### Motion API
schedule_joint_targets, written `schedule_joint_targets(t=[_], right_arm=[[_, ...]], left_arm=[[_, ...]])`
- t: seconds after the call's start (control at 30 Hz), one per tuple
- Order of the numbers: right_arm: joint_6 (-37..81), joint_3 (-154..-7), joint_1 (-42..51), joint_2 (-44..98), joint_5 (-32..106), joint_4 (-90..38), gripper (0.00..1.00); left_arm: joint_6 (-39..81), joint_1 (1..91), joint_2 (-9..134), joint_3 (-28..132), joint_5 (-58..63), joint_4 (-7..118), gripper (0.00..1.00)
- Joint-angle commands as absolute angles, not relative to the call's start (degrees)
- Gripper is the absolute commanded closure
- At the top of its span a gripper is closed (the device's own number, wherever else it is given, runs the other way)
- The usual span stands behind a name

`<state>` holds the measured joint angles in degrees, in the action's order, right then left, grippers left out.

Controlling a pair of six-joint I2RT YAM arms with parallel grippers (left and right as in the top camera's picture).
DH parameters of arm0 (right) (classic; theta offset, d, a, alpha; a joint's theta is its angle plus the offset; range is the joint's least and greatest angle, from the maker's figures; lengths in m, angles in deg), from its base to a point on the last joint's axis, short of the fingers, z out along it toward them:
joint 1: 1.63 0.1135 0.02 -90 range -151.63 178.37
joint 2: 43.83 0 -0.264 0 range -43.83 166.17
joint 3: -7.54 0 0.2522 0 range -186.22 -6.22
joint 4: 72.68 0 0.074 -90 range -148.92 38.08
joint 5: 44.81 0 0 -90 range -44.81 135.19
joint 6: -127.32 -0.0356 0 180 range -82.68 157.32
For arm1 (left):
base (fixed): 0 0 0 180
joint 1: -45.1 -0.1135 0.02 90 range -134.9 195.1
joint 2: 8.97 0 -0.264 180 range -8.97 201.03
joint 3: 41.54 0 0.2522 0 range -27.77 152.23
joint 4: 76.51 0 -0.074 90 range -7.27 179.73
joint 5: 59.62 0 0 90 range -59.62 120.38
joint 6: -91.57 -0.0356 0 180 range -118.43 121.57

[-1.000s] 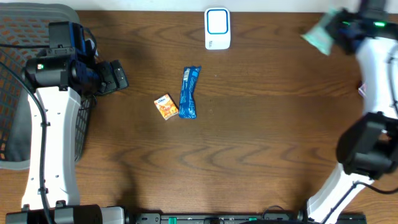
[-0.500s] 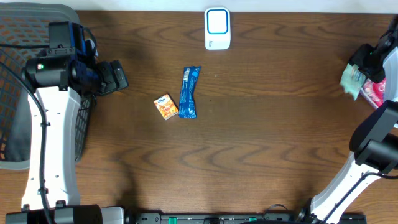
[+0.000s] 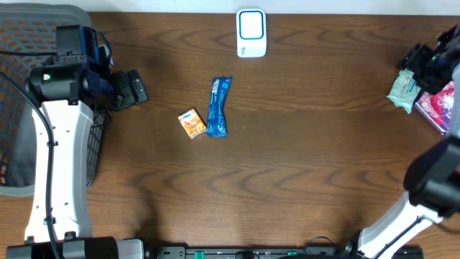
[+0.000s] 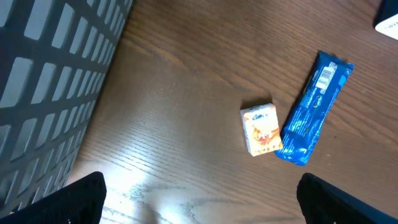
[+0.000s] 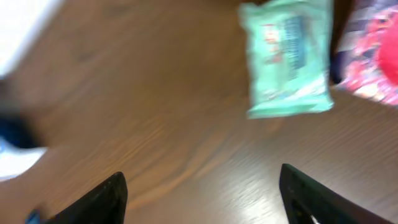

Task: Scan the item barcode
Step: 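Carry the wipes pack to the right edge beside the purple pack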

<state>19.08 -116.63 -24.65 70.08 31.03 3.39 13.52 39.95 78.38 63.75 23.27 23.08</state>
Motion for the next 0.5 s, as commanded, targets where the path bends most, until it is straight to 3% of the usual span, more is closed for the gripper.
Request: schedule_joint_targets(t=[0.0, 0.03, 0.27, 0.4, 0.47], right_arm=[[20.6, -116.8, -20.8, 61.8, 21.3, 5.8, 0.17], [22.0, -116.8, -18.1, 59.6, 20.1, 7.7, 0.01], [22.0, -116.2, -4.7, 58.7, 20.5, 13.8, 0.05], [22.0, -114.8, 4.0, 60.8, 21.1, 12.7, 0.01], [22.0, -114.8, 7.5, 62.2, 21.2, 11.9, 0.09]], left_arm=[[13.2, 39.8, 78.4, 63.8, 23.8, 22.9, 0.02], [13.2, 39.8, 78.4, 63.8, 23.8, 22.9, 0.02], [13.2, 39.8, 78.4, 63.8, 23.8, 22.9, 0.02], [13.2, 39.8, 78.4, 63.9, 23.8, 22.9, 0.02], [13.2, 39.8, 78.4, 63.8, 23.8, 22.9, 0.02]])
